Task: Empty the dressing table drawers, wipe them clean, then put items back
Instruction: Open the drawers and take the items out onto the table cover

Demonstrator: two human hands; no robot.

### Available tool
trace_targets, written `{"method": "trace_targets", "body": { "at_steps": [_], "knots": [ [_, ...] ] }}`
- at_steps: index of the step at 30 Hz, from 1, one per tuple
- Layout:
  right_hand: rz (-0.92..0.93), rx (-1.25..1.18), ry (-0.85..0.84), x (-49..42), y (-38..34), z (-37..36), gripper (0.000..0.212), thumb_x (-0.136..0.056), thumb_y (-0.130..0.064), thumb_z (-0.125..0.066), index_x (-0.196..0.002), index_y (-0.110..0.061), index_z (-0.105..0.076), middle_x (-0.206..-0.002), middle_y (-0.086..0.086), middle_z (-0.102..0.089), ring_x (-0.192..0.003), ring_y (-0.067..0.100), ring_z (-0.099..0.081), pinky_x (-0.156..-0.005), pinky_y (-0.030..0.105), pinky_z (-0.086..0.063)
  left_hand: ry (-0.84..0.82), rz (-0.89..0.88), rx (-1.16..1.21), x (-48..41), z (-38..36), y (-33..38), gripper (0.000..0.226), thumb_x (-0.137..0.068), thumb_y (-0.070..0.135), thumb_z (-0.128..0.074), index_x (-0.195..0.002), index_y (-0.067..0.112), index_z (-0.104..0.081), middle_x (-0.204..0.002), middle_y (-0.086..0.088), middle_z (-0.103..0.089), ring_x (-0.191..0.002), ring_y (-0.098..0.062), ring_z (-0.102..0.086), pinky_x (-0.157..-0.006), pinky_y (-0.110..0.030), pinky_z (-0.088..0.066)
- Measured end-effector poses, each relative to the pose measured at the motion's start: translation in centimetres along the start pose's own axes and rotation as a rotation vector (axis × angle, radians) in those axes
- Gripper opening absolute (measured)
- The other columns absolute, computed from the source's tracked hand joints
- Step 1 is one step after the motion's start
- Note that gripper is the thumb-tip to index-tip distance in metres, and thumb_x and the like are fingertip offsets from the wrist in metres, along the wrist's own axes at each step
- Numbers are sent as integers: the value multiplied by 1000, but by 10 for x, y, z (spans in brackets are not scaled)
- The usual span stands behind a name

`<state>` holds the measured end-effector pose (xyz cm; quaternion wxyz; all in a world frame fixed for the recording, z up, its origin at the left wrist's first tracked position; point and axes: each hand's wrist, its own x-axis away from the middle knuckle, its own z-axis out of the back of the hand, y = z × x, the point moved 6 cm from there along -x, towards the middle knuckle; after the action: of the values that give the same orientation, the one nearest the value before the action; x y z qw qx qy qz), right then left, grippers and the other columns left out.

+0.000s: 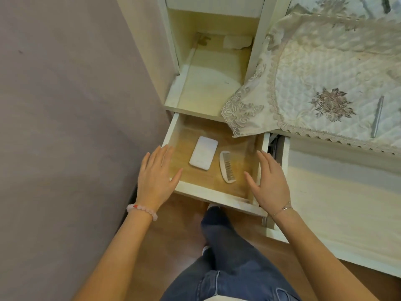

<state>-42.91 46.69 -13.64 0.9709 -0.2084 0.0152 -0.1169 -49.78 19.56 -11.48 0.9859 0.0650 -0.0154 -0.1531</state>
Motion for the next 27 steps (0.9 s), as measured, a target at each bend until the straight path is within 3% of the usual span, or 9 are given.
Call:
{"method": "trace_targets", "body": {
  "at_steps": [8, 12, 14, 18, 22, 27],
  "knots": [
    [-15, -55, -108, -26, -12, -34, 64, -88, -43, -52, -140, -10, -35, -144, 8, -40, -135, 23, -35, -111, 45, -32, -106, -92, 68, -53, -30, 6, 63, -90, 50, -35, -135, 7, -45, -135, -12, -51, -127, -27, -46, -108, -43, -30],
    [-39, -88, -116, -33, -21, -50, 62, -88, -46, -44, -137, -9, -40, -139, 9, -45, -130, 24, -41, -111, 41, -31, -147, -129, 120, -68, -46, 10, 61, -90, 50, -38, -132, 8, -47, -133, -11, -53, -124, -27, -47, -106, -35, -27],
    [-42, -107, -128, -37, -25, -60, 58, -88, -41, -50, -137, -12, -40, -139, 7, -46, -128, 22, -43, -111, 40, -29, -173, -121, 190, -77, -55, 11, 57, -91, 47, -45, -134, 9, -46, -135, -9, -51, -125, -26, -46, -106, -35, -30],
    [-170, -128, -173, -46, -25, -86, 57, -86, -36, -59, -135, -12, -42, -135, 6, -48, -120, 21, -49, -103, 35, -43, -311, -31, 345, -96, -80, 12, 56, -90, 37, -57, -137, 12, -40, -139, -6, -45, -127, -23, -41, -101, -30, -32],
    [-401, -208, -279, -47, -21, -114, 59, -85, -32, -63, -135, -11, -39, -136, 8, -45, -120, 24, -45, -102, 33, -41, -432, 114, 449, -104, -112, 10, 58, -86, 29, -64, -135, 10, -40, -135, -10, -46, -122, -25, -44, -92, -27, -36],
    [-526, -175, -258, -53, -18, -127, 57, -80, -28, -69, -128, -9, -44, -129, 10, -47, -112, 26, -47, -97, 33, -42, -534, 308, 479, -107, -137, 6, 75, -75, 37, -75, -133, 7, -38, -135, -10, -43, -120, -26, -45, -91, -38, -45]
  ]
}}
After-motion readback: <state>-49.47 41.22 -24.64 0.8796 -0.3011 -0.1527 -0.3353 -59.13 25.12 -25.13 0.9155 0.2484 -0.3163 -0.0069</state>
